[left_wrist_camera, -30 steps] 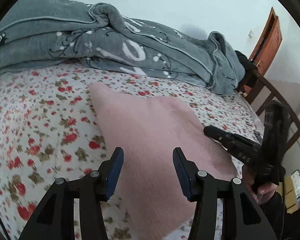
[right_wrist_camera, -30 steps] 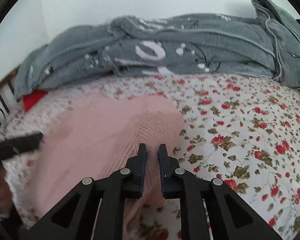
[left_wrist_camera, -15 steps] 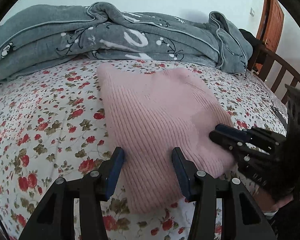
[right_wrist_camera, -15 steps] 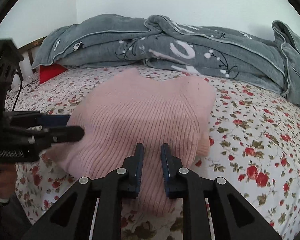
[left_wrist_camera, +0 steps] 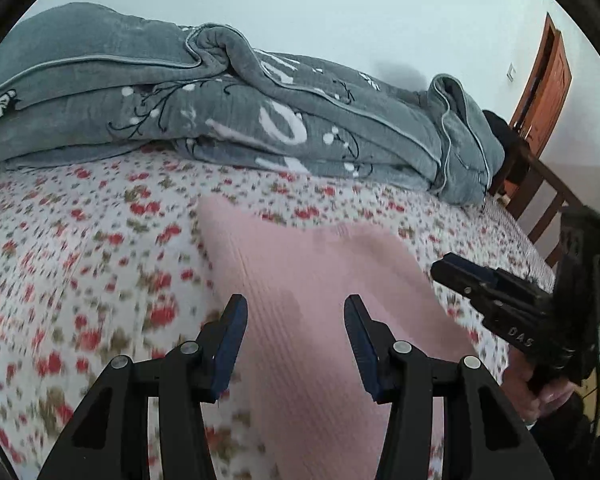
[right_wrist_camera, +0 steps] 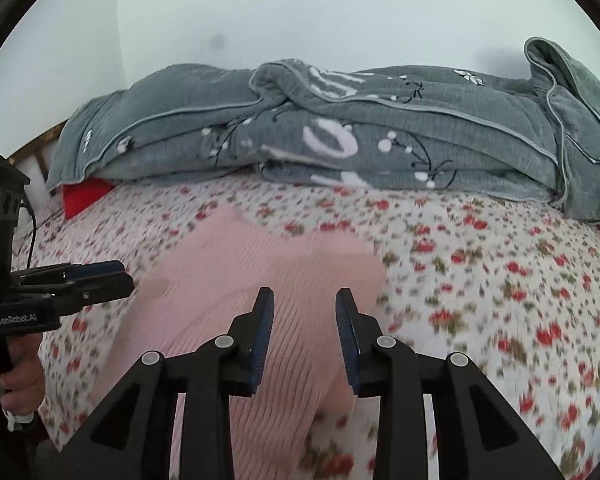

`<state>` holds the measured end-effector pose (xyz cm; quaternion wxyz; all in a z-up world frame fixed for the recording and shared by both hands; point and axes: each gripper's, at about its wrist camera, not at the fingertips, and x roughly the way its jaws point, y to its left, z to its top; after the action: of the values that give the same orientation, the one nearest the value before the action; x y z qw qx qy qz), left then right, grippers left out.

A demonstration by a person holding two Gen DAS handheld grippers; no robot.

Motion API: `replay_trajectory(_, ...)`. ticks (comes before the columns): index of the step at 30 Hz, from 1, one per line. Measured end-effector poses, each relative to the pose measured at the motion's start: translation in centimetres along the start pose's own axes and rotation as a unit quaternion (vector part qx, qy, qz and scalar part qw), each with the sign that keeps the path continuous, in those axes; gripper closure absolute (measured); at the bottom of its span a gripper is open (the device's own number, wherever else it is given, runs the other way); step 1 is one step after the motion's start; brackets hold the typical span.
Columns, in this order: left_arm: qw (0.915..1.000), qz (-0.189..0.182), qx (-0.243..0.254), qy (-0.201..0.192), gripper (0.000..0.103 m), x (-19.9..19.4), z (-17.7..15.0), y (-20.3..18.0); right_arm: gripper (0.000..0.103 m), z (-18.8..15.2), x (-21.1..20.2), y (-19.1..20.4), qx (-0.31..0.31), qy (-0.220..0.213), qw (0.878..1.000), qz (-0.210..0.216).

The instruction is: Fold small clothes

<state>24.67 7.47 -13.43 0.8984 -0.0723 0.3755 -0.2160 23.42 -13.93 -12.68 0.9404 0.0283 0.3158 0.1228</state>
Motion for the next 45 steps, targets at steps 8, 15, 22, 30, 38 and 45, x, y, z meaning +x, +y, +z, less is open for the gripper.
replay_trajectory(8,0.9997,-0.003,0.014,0.019,0.055,5.9,2.8,1.4,0.071,1.2,6.2,-2.0,0.022,0.036,0.999,0.003)
replay_trajectory(15,0.9990,0.017,0.008,0.040,0.053,9.8,1.3,3.2,0.071,-0.4,9.5,-3.4,0.044,0.073,0.996,-0.002)
replay_trajectory(22,0.9993,0.014,0.008,0.035,0.052,9.7,1.2,3.2,0.071,-0.6,9.7,-3.4,0.042,0.073,0.996,-0.004)
replay_trajectory(30,0.9991,0.022,0.010,0.036,0.052,9.8,1.1,3.1,0.071,-0.6,9.7,-3.4,0.040,0.072,0.997,-0.007)
replay_trajectory(38,0.9988,0.021,0.036,0.025,0.051,6.6,0.3,1.5,0.071,-0.2,7.1,-3.4,0.040,0.057,0.998,-0.006)
replay_trajectory(45,0.9990,0.018,0.040,0.009,0.045,2.7,-2.6,-0.1,0.070,-1.9,1.5,-1.2,-0.004,0.025,0.999,0.028)
